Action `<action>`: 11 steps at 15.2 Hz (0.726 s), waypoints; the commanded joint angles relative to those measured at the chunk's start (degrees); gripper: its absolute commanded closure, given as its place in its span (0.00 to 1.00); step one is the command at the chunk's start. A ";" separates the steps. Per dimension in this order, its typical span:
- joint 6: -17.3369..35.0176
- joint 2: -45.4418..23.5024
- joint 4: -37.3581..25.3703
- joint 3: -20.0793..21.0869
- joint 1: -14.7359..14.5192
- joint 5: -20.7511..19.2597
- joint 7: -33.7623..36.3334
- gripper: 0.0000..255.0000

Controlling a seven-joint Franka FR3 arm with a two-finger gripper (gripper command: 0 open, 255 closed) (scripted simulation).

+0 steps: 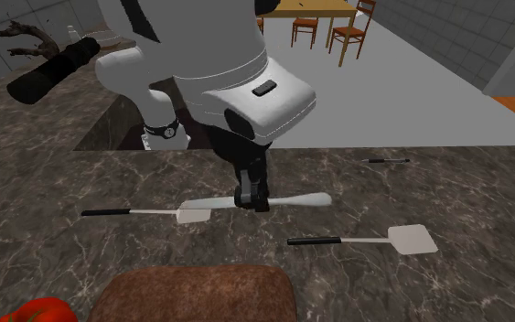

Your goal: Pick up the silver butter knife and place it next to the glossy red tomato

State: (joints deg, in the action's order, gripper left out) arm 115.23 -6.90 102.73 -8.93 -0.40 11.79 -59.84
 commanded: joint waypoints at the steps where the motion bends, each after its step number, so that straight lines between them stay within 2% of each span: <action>1: -0.70 0.15 -0.05 -1.15 1.55 0.38 -2.83 1.00; 11: -4.40 -1.91 -3.10 -6.69 9.21 2.42 -16.11 1.00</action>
State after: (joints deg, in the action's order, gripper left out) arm 111.43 -8.34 100.33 -14.95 7.81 13.91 -74.22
